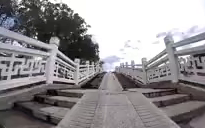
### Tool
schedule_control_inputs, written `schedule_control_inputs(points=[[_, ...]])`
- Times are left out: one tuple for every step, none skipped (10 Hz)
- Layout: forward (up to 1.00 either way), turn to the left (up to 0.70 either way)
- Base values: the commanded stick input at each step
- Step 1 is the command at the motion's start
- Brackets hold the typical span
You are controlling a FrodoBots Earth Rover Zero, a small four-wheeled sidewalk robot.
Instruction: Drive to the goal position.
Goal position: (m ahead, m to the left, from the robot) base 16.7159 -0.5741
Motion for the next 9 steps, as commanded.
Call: schedule_control_inputs(points=[[0.70,0.00],[0.70,0.00],[0.70,0.00],[0.70,0.00],[0.70,0.00],[0.70,0.00],[0.70,0.00],[0.70,0.00],[0.70,0.00]])
